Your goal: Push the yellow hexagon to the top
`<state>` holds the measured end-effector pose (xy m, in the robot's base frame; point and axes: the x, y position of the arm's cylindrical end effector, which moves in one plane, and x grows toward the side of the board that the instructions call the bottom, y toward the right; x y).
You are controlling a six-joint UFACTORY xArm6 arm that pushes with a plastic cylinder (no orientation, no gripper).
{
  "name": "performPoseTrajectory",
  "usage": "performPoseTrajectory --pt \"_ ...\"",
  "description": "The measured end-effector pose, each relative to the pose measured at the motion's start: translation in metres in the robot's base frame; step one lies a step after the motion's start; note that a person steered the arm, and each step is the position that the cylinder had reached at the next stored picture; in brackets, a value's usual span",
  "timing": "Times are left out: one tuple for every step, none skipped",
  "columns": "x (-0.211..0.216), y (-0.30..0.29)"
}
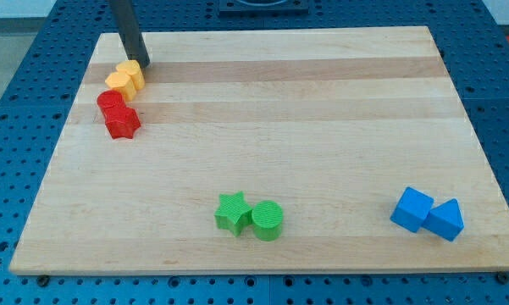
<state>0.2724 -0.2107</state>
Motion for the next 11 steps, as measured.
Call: performPoseTrajectory --pt "0.000 0.000" --pt "-0.005 0.029" --pt "0.003 0.105" --pt "0.084 0.132" --pt "0.142 0.135" --pt "0.113 0.137" --pt "0.054 0.123" --pt "-0.004 0.085" --pt "-0.005 0.084" --pt "0.012 0.041" --pt "0.020 0.026"
